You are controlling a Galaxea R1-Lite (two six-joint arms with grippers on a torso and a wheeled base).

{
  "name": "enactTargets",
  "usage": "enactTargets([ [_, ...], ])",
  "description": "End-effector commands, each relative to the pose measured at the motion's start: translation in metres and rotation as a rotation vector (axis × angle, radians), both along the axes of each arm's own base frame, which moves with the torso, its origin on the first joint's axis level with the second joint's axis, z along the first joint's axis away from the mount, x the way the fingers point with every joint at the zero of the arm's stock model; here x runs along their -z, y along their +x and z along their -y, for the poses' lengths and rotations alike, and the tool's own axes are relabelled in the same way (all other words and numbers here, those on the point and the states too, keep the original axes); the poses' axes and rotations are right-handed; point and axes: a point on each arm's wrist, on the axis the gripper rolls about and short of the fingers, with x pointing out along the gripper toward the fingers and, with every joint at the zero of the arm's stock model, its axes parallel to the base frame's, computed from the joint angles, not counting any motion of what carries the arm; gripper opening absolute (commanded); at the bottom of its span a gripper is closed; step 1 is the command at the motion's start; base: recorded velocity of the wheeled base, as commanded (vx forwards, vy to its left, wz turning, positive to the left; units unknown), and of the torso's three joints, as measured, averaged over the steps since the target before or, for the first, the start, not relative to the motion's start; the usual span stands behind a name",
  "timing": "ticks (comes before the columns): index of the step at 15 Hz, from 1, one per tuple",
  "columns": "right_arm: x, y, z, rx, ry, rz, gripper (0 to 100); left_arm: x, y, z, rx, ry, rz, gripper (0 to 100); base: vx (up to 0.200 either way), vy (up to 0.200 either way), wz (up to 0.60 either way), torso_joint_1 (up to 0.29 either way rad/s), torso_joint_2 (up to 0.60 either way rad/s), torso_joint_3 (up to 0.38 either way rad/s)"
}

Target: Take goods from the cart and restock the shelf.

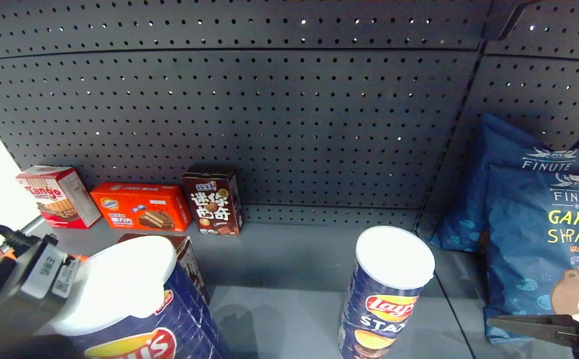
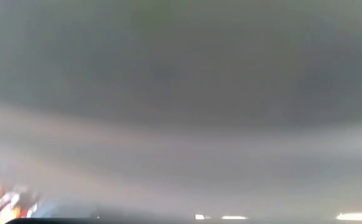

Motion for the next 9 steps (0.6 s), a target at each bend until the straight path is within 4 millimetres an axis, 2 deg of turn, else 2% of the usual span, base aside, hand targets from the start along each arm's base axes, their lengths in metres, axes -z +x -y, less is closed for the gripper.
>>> enactTargets([
  [1,-0.009,-0.005,0.003,0.000,0.033,0.045,100,0.001,0.014,0.009,-0.006,0.022,-0.027,0,0.000,0.000,0.00,0.000,0.00,0.000],
  [9,-0.016,-0.009,0.007,0.019,0.096,0.034,100,-0.012,0.071,0.040,-0.033,0.086,0.015,0,0.000,0.000,0.00,0.000,0.00,0.000],
])
